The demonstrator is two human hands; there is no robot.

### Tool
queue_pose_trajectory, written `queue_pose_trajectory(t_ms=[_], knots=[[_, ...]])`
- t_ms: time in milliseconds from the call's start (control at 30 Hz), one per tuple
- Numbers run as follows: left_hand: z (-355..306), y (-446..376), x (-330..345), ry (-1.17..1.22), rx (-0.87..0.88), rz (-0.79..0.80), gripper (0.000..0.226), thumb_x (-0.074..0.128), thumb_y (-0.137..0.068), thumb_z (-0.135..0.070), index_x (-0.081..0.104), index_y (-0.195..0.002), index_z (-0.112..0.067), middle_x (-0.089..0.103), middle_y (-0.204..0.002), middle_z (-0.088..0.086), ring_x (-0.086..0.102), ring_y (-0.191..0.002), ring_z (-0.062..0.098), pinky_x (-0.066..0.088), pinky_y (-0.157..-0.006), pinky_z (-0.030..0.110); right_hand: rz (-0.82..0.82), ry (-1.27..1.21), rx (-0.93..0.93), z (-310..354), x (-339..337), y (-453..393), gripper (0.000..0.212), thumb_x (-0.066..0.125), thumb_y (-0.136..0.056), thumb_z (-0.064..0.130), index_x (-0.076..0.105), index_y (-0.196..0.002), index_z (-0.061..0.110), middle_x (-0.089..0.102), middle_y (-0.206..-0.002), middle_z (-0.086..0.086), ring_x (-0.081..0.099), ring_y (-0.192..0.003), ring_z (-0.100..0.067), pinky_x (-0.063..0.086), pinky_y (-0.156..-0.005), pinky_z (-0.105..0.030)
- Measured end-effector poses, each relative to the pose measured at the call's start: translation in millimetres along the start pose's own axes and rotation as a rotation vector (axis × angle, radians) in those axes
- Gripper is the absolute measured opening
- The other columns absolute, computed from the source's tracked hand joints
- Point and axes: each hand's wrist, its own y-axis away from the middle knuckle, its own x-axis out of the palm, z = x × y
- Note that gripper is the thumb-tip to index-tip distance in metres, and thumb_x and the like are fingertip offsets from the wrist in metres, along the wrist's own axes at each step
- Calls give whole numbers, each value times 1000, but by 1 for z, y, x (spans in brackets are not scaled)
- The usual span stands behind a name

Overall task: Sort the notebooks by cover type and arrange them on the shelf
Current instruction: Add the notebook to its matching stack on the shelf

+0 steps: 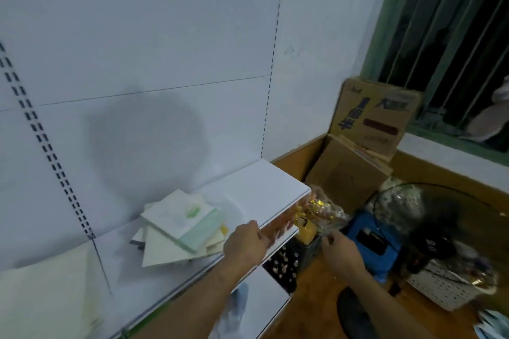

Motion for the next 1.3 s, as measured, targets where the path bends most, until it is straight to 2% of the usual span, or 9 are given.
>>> queue_pose_trajectory(t_ms=[67, 167, 333, 500, 633, 867, 1033, 1233, 1300], knots=[[15, -22, -12, 21, -56, -47, 22, 48, -87, -32, 58, -98, -17, 63, -105, 3, 60, -97, 24, 50, -79, 32, 33, 7, -75, 34, 11, -24, 29, 43, -98, 27, 48, -73, 15, 50, -63, -1, 46, -54, -14, 40, -52, -30], [43, -46, -31, -1, -161, -103, 23, 47, -90, -32, 55, -104, -16, 60, -108, 4, 60, -97, 24, 48, -80, 32, 117, 58, -187, 83, 37, -51, 20, 43, -97, 29, 56, -91, 15, 63, -84, -3, 59, -78, -20, 48, -71, -32], [96, -60, -55, -8, -388, -214, 34, 45, -91, -34, 46, -119, -13, 52, -118, 8, 54, -108, 27, 47, -85, 38, 301, 47, -399, 152, 94, -74, 26, 44, -98, 30, 60, -102, 10, 64, -88, -6, 59, -80, -21, 40, -66, -26], [131, -54, -67, 98, -698, -315, 58, 48, -91, -32, 26, -137, -3, 42, -133, 17, 47, -121, 32, 44, -92, 38, 408, 118, -619, 205, 148, -94, 41, 43, -97, 33, 52, -131, 12, 56, -128, -9, 53, -117, -24, 40, -96, -30], [128, -55, -63, 279, -799, -387, 54, 55, -88, -27, 33, -130, 1, 46, -132, 20, 45, -125, 33, 44, -100, 37, 491, 209, -656, 220, 177, -99, 48, 43, -95, 35, 43, -136, 10, 50, -131, -13, 47, -121, -29, 41, -101, -36], [111, -74, -47, 547, -999, -575, 53, 66, -67, -31, 60, -110, -2, 65, -111, 14, 65, -99, 30, 57, -83, 38, 457, 172, -610, 213, 191, -104, 44, 48, -91, 34, 48, -121, 3, 49, -118, -16, 51, -110, -33, 43, -90, -37], [99, -72, -41, 595, -984, -538, 29, 69, -75, -17, 66, -100, -2, 69, -104, 12, 66, -93, 26, 57, -78, 32, 507, -30, -561, 206, 184, -118, 42, 54, -90, 32, 44, -115, -1, 57, -114, -20, 59, -101, -37, 46, -80, -37], [96, -41, -54, 778, -849, -900, 28, 64, -83, -7, 51, -108, -12, 63, -101, 4, 60, -77, 9, 50, -59, 16, 568, -173, -637, 246, 174, -92, 38, 50, -93, 29, 45, -116, -2, 61, -110, -22, 59, -100, -38, 41, -75, -35], [102, -17, -64, 805, -817, -986, 34, 61, -87, -9, 48, -117, -16, 63, -109, 5, 61, -85, 10, 50, -65, 16, 612, -209, -681, 265, 180, -65, 37, 49, -93, 26, 48, -117, -2, 60, -113, -23, 58, -103, -38, 42, -79, -37]])
